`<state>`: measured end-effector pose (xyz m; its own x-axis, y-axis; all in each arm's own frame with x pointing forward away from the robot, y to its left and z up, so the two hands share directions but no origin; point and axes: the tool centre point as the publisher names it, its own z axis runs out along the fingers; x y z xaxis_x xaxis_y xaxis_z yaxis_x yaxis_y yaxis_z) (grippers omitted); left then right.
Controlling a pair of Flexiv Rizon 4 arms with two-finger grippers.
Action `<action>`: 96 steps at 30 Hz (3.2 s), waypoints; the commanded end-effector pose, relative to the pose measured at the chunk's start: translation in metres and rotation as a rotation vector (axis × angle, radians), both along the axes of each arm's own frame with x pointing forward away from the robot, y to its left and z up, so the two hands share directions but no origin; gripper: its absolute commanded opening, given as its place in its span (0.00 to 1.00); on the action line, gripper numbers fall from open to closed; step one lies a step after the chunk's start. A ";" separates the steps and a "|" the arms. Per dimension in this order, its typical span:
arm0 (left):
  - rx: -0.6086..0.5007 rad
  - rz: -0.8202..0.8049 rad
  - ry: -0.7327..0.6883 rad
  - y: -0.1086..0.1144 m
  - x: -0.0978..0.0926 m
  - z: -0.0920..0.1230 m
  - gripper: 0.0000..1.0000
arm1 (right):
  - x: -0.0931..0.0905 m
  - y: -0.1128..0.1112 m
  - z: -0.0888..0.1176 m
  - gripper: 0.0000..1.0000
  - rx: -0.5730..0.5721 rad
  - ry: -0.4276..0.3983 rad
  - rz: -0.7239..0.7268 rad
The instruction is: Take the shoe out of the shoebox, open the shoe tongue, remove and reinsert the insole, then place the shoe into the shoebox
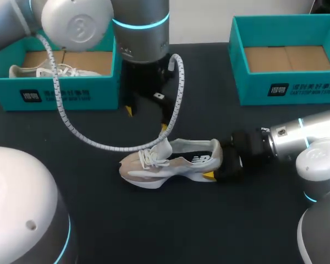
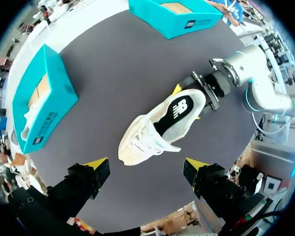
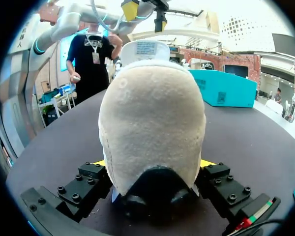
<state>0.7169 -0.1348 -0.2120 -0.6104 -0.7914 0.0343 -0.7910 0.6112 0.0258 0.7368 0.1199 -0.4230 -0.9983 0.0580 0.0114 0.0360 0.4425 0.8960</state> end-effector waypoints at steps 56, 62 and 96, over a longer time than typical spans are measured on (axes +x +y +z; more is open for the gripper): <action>-0.127 -0.894 0.072 -0.109 -0.025 -0.120 0.00 | 0.000 0.005 -0.004 0.00 -0.005 0.001 -0.002; -0.151 -0.850 0.024 -0.107 -0.014 -0.132 0.00 | 0.000 0.005 -0.004 0.00 -0.005 0.001 -0.002; -0.160 -0.952 0.058 -0.084 -0.018 -0.179 0.41 | 0.000 0.005 -0.004 0.00 -0.005 0.001 -0.002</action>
<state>0.7004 -0.2164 -0.3840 -0.9876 0.0515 0.1481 0.0377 0.9948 -0.0946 0.7364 0.1203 -0.4229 -0.9983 0.0570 0.0106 0.0348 0.4427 0.8960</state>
